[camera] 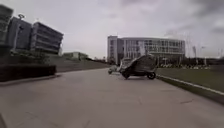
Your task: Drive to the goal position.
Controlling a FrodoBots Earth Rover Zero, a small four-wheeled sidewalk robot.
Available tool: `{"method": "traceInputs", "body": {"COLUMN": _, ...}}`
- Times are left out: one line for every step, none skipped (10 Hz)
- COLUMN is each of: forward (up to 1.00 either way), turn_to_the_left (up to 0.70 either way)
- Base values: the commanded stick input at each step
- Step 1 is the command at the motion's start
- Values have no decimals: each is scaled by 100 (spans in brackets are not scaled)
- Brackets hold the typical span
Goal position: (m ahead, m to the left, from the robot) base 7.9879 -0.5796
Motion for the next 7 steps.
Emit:
{"method": "traceInputs", "body": {"forward": 70, "turn_to_the_left": 14}}
{"method": "traceInputs", "body": {"forward": 70, "turn_to_the_left": 14}}
{"method": "traceInputs", "body": {"forward": 70, "turn_to_the_left": 14}}
{"method": "traceInputs", "body": {"forward": 70, "turn_to_the_left": 14}}
{"method": "traceInputs", "body": {"forward": 70, "turn_to_the_left": 14}}
{"method": "traceInputs", "body": {"forward": 70, "turn_to_the_left": 14}}
{"method": "traceInputs", "body": {"forward": 70, "turn_to_the_left": 10}}
